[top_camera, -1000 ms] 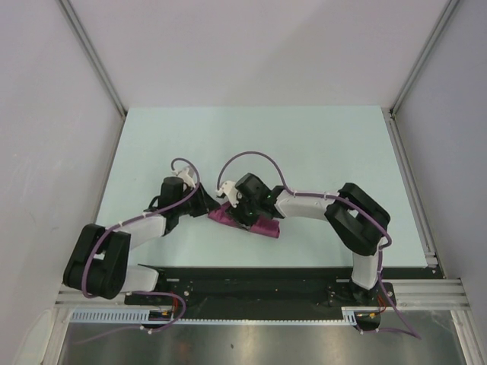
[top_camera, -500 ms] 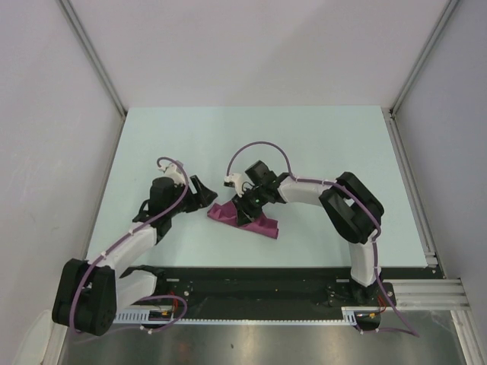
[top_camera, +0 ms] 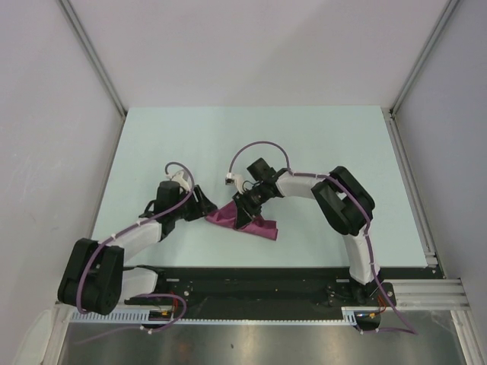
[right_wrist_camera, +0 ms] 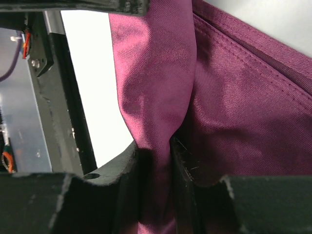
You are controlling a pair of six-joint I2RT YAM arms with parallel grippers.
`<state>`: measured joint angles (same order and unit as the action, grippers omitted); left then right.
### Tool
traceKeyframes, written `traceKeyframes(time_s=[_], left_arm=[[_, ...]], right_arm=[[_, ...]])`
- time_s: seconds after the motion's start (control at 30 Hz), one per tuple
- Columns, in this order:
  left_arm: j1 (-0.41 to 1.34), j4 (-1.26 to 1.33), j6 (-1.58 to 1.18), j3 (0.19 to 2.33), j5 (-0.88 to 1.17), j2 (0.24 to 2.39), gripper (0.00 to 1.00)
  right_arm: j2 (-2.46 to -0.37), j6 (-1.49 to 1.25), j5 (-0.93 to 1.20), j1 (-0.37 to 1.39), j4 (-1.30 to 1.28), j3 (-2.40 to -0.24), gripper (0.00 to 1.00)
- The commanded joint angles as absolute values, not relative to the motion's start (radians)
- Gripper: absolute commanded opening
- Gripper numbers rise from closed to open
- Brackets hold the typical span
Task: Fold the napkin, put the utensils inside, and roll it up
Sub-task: Roll the napkin with the utensil
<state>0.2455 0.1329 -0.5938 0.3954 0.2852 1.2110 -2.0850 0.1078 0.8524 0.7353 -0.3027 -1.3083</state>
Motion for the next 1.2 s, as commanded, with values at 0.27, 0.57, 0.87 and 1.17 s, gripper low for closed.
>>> traceKeyframes(time_s=[0.27, 0.57, 0.87, 1.17], left_arm=[[0.241, 0.23, -0.603, 0.373, 0.353, 1.319, 0.04], [0.241, 0.215, -0.594, 0.414, 0.364, 1.402, 0.01], [0.241, 0.19, -0.578, 0.448, 0.367, 1.419, 0.0], [0.241, 0.17, -0.574, 0.469, 0.364, 1.427, 0.0]], right_arm=[[-2.131, 0.1, 0.868, 0.733, -0.403, -1.353, 0.46], [-1.926, 0.069, 0.652, 0.715, -0.376, -1.336, 0.63], [-1.697, 0.133, 0.298, 0.842, -0.166, -1.163, 0.7], [-1.747, 0.278, 0.086, 1.009, -0.152, -1.149, 0.69]])
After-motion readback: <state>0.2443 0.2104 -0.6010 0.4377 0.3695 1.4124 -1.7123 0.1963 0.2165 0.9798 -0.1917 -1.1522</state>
